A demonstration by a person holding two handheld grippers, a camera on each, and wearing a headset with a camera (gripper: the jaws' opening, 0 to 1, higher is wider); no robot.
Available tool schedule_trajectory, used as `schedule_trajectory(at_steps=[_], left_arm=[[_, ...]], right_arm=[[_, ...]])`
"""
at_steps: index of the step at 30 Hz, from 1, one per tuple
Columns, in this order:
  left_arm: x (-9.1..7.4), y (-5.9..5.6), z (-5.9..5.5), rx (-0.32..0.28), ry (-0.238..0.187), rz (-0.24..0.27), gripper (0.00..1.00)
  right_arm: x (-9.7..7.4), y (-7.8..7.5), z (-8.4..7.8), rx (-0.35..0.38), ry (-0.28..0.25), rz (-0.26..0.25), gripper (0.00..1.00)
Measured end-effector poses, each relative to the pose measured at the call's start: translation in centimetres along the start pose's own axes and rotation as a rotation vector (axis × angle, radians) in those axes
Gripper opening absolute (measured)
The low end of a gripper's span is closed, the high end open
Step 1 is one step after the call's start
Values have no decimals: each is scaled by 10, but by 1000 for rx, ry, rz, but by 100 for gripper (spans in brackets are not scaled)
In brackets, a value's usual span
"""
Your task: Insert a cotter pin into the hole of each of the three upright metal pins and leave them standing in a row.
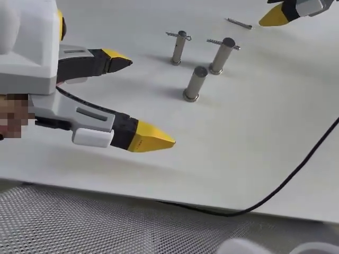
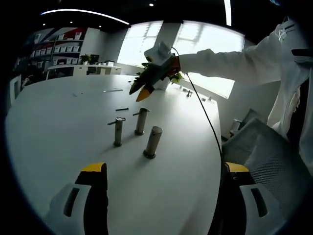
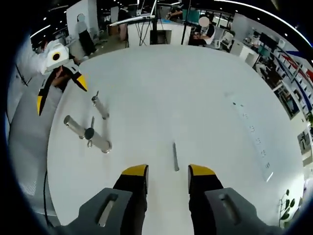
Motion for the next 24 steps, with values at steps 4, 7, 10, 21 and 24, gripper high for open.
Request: schedule_trajectory(at_steps=[4, 7, 10, 21, 24], left_arm=[[1, -3, 2, 5, -9, 2, 97], [2, -6, 3, 4, -14, -5, 97], [3, -6, 3, 0, -16, -9, 97], [3, -4, 4, -1, -22, -3, 96], [3, -2, -1, 11, 5, 5, 95]], right_arm=[[14, -4, -3, 10, 12, 23, 23], [24, -7, -8, 29, 30, 36, 20], [32, -8, -12, 37, 47, 52, 17], [44, -12, -22, 45, 85, 35, 5], [45, -11, -21, 43, 78, 36, 3]])
Point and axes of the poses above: the centre of the closed fingertips' face, and the gripper's own axes: x roughly forward along the fingers, y roughly to its left, z roughly out of its top, the point moved 4 cm from there along -x, roughly backward along the fingers, and after that the axes turned 12 degrees about -x, right-handed, at the moved point
